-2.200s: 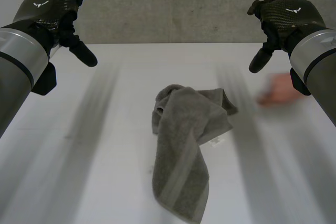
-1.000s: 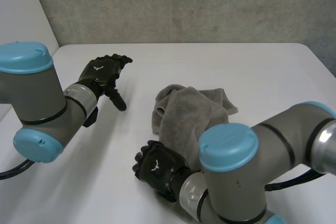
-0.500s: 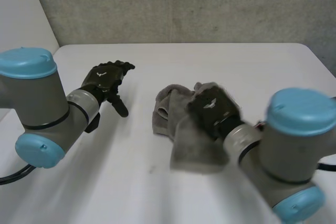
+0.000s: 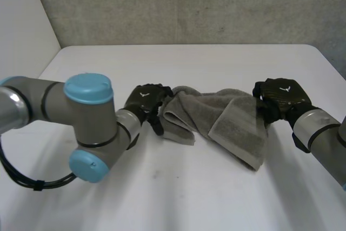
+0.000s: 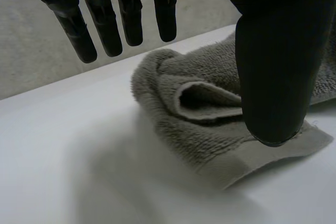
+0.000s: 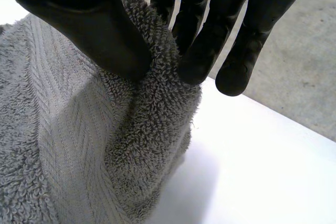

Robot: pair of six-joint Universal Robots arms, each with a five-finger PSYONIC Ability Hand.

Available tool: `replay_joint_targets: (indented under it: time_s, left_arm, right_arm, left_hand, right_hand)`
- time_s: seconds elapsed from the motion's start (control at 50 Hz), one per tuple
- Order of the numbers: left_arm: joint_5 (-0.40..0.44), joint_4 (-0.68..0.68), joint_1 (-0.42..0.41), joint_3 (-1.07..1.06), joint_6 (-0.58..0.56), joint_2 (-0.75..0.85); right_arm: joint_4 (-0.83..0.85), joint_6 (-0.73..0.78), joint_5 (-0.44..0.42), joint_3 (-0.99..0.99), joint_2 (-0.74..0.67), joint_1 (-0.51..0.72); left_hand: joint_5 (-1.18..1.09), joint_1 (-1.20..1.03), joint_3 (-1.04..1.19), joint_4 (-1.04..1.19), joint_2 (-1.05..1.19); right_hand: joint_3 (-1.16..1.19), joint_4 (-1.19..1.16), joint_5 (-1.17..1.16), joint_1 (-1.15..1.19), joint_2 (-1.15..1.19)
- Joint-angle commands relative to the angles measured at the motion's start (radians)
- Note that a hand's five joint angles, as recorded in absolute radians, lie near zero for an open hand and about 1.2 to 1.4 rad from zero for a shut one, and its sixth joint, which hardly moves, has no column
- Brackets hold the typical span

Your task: Fold the towel.

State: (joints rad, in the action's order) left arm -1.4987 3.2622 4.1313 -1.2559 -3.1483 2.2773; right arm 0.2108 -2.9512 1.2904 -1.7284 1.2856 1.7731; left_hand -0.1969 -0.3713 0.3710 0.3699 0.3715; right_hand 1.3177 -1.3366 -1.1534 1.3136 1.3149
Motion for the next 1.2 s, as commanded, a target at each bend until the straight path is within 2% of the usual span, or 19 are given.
replay_joint_targets:
  time_s: [0.02, 0.22, 0.32, 0.42, 0.6, 0.7, 0.74, 0.76, 0.8, 0.84, 0.86, 0.92, 0.98, 1.02, 1.04, 1.08, 1.1, 1.14, 1.2]
  left_arm:
    - [-0.037, -0.006, -0.040, 0.107, 0.002, 0.073]
    - [-0.069, -0.081, -0.080, 0.320, -0.002, 0.204]
    - [-0.094, -0.145, -0.082, 0.449, -0.004, 0.291]
    - [-0.120, -0.209, -0.082, 0.591, -0.004, 0.378]
    - [-0.129, -0.223, -0.082, 0.668, -0.006, 0.423]
    - [-0.129, -0.219, -0.082, 0.696, -0.010, 0.446]
    - [-0.129, -0.219, -0.080, 0.708, -0.053, 0.456]
    - [-0.129, -0.219, -0.080, 0.708, -0.053, 0.456]
    - [-0.127, -0.220, -0.082, 0.708, -0.132, 0.458]
    - [-0.129, -0.220, -0.082, 0.707, -0.174, 0.458]
    - [-0.129, -0.223, -0.082, 0.704, -0.214, 0.450]
    - [-0.129, -0.228, -0.082, 0.698, -0.234, 0.439]
    - [-0.130, -0.253, -0.080, 0.668, -0.248, 0.352]
    - [-0.141, -0.263, -0.066, 0.597, -0.245, 0.228]
    - [-0.141, -0.263, -0.066, 0.596, -0.245, 0.228]
    - [-0.137, -0.263, -0.049, 0.508, -0.251, 0.078]
    - [-0.137, -0.263, -0.049, 0.507, -0.251, 0.077]
    - [-0.133, -0.259, -0.025, 0.429, -0.254, -0.066]
    - [-0.130, -0.259, -0.017, 0.401, -0.256, -0.128]
  right_arm:
    - [-0.001, -0.034, 0.003, -0.002, 0.000, -0.018]
    - [-0.002, -0.031, -0.006, -0.003, 0.000, -0.026]
    - [-0.002, -0.029, -0.006, 0.000, 0.000, -0.034]
    - [-0.002, -0.028, -0.005, 0.006, 0.001, -0.047]
    - [-0.002, -0.025, -0.006, 0.010, 0.001, -0.047]
    - [-0.002, -0.026, -0.003, 0.012, 0.001, -0.049]
    - [-0.004, -0.026, -0.002, 0.013, 0.001, -0.049]
    - [-0.004, -0.031, 0.000, 0.018, 0.001, -0.049]
    - [-0.004, -0.032, 0.000, 0.023, 0.001, -0.050]
    - [-0.008, -0.034, 0.001, 0.038, 0.009, -0.050]
    - [-0.008, -0.034, 0.001, 0.038, 0.009, -0.050]
    - [-0.033, -0.035, 0.003, 0.056, 0.041, -0.049]
    - [-0.074, -0.046, 0.000, 0.084, 0.090, -0.053]
    - [-0.092, -0.069, 0.000, 0.099, 0.118, -0.057]
    - [-0.099, -0.092, -0.002, 0.111, 0.136, -0.057]
    - [-0.102, -0.124, -0.005, 0.125, 0.158, -0.058]
    - [-0.102, -0.124, -0.005, 0.125, 0.158, -0.058]
    - [-0.105, -0.179, -0.006, 0.148, 0.193, -0.058]
    - [-0.105, -0.218, -0.025, 0.164, 0.231, -0.057]
  left_hand:
    - [-0.065, -0.065, 0.066, 0.067, 0.065]
    - [-0.074, -0.074, 0.074, 0.075, 0.074]
    - [-0.153, -0.153, 0.154, 0.155, 0.153]
    - [-0.332, -0.332, 0.333, 0.334, 0.332]
    - [-0.388, -0.388, 0.389, 0.390, 0.388]
    - [-0.576, -0.576, 0.576, 0.578, 0.576]
    - [-0.731, -0.731, 0.731, 0.732, 0.731]
    - [-0.732, -0.732, 0.732, 0.733, 0.732]
    - [-1.023, -1.023, 1.023, 1.024, 1.023]
    - [-1.025, -1.025, 1.025, 1.026, 1.025]
    - [-1.025, -1.025, 1.025, 1.026, 1.025]
    - [-1.025, -1.025, 1.025, 1.026, 1.025]
    - [-1.025, -1.025, 1.025, 1.026, 1.025]
    - [-1.025, -1.025, 1.025, 1.026, 1.025]
    - [-1.025, -1.025, 1.025, 1.026, 1.025]
    - [-1.025, -1.025, 1.025, 1.026, 1.025]
    - [-1.025, -1.025, 1.025, 1.026, 1.025]
    - [-1.025, -1.025, 1.025, 1.026, 1.025]
    - [-1.025, -1.025, 1.025, 1.026, 1.025]
  right_hand:
    - [0.079, -0.060, -0.068, 0.083, 0.081]
    - [0.079, -0.060, -0.068, 0.083, 0.081]
    - [0.079, -0.060, -0.068, 0.083, 0.081]
    - [0.079, -0.060, -0.068, 0.083, 0.081]
    - [0.079, -0.060, -0.068, 0.083, 0.081]
    - [0.079, -0.060, -0.068, 0.083, 0.081]
    - [0.079, -0.060, -0.068, 0.083, 0.081]
    - [0.079, -0.060, -0.068, 0.083, 0.081]
    - [0.079, -0.060, -0.068, 0.083, 0.081]
    - [0.079, -0.060, -0.068, 0.083, 0.081]
    - [0.079, -0.060, -0.068, 0.083, 0.081]
    - [0.079, -0.060, -0.068, 0.083, 0.081]
    - [0.079, -0.060, -0.068, 0.083, 0.081]
    - [0.079, -0.060, -0.068, 0.083, 0.081]
    - [0.079, -0.060, -0.068, 0.083, 0.081]
    - [0.079, -0.060, -0.068, 0.083, 0.081]
    - [0.079, -0.060, -0.068, 0.083, 0.081]
    - [0.079, -0.060, -0.068, 0.083, 0.081]
    - [0.079, -0.060, -0.068, 0.083, 0.081]
